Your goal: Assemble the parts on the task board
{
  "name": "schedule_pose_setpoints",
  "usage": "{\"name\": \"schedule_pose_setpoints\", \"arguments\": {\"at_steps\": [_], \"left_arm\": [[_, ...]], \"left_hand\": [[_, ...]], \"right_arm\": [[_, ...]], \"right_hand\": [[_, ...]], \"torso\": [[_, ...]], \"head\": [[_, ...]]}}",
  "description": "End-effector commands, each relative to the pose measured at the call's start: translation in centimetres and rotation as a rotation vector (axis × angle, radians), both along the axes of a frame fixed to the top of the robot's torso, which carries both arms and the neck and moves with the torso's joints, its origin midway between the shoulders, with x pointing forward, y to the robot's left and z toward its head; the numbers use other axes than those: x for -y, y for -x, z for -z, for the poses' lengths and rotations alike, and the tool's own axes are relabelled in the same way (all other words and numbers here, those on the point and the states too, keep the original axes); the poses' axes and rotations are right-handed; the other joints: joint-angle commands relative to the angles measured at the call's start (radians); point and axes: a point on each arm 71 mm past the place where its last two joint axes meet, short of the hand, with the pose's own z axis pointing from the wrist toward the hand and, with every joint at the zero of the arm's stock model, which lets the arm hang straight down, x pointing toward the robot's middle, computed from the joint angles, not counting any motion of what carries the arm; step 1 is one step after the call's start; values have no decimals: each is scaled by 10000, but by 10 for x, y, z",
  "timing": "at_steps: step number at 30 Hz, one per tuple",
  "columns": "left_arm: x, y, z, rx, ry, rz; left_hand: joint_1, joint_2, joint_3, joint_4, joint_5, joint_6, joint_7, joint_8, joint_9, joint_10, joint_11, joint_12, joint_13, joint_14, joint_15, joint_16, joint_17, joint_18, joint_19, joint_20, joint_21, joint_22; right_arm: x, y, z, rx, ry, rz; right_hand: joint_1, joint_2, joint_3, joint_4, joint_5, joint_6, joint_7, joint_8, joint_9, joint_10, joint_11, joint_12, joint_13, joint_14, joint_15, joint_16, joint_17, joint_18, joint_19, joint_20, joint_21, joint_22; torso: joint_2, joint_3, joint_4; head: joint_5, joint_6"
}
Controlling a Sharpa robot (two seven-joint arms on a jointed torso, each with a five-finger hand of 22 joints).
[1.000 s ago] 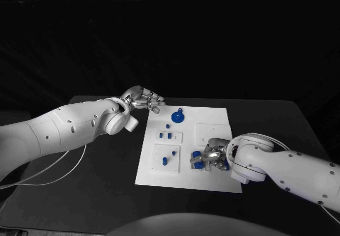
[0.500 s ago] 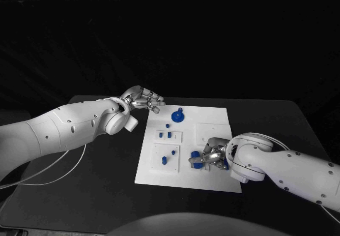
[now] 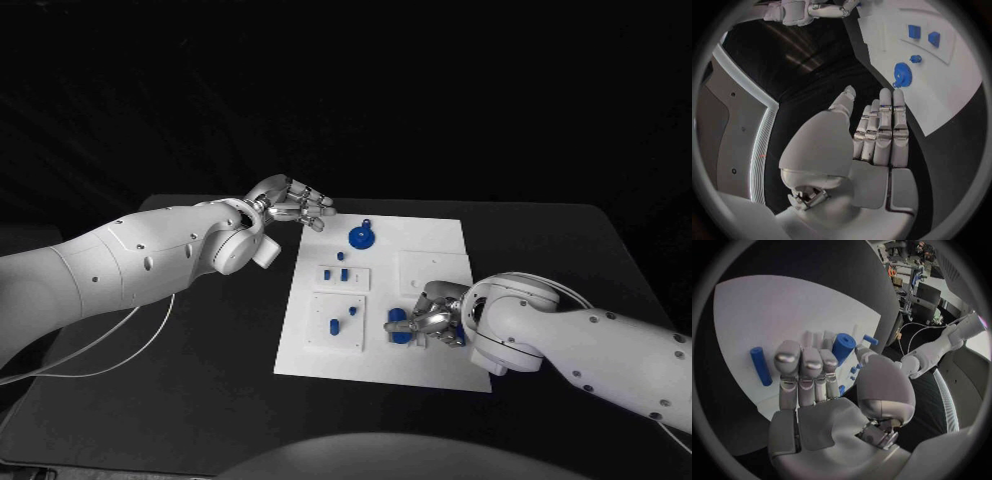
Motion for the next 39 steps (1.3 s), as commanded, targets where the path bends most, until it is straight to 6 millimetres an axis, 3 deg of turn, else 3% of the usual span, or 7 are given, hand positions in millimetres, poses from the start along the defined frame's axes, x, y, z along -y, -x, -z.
{"name": "schedule_pose_setpoints", "arguments": {"at_steps": [1,26,28,29,30,31,39], "left_arm": [[1,0,0,-45,100,102],[-3,-1,1,-106,31,7],[-4,-1,1,-112,26,-2],[-4,-1,1,-114,22,-9],[-4,-1,1,-115,18,-15],[-5,-1,1,-117,16,-19],[-5,-1,1,-128,7,-22]], "left_hand": [[-58,28,-5,70,-40,-46,-2,31,16,-78,-1,13,14,-98,-2,58,17,-58,90,-3,64,-13],[-87,43,-19,120,-42,-92,11,26,14,-80,2,14,15,-99,2,61,20,-58,102,3,64,-84],[-87,43,-19,120,-42,-92,11,26,14,-80,2,14,15,-99,2,61,20,-58,102,3,64,-84],[-87,43,-19,120,-42,-92,11,26,14,-80,2,14,15,-99,2,61,20,-58,102,3,64,-84],[-87,43,-19,120,-42,-92,11,26,14,-80,2,14,15,-99,2,61,20,-58,102,3,64,-84],[-92,40,-25,132,-43,-105,11,32,16,-83,3,15,15,-107,6,57,18,-58,100,7,62,-107],[-92,40,-25,132,-43,-106,11,32,16,-83,4,15,15,-107,6,57,18,-58,100,7,62,-108]], "right_arm": [[0,3,2,-107,-154,8],[15,13,-3,-492,-476,154],[18,14,-3,-526,-490,186],[19,14,-4,-536,-494,201],[21,14,-4,-543,-499,209],[22,14,-5,-552,-507,213],[26,18,-8,-757,-726,61]], "right_hand": [[-80,-34,-187,1,-12,29,-31,55,-1,61,33,-56,-7,58,-38,-33,18,-161,610,-25,-1,904],[122,177,-1424,24,-5,81,-45,55,15,104,25,30,66,78,-43,12,103,-167,612,-30,132,936],[297,538,-1918,-79,41,72,-34,53,47,99,43,56,65,81,-21,19,85,-149,613,5,136,936],[253,757,-2345,-315,527,59,-27,54,64,93,42,65,58,76,-12,17,71,-140,612,13,139,937],[186,1222,-3341,-1004,1144,51,-12,45,87,88,12,74,48,81,7,32,61,-136,612,19,143,937],[109,1784,-4061,-1520,1202,53,-31,41,136,74,35,136,46,71,5,55,31,-119,611,32,137,932],[145,2100,-4413,-1985,2144,100,-57,52,290,63,35,215,21,50,-13,98,-32,-120,610,33,146,931]], "torso": [[3,1,6],[5,-2,5],[3,-3,6],[0,-1,-1],[-4,-3,-5],[-5,-3,-12],[3,6,-1]], "head": [[9,-16],[2,33],[-4,32],[-11,27],[-10,22],[-3,19],[15,1]]}}
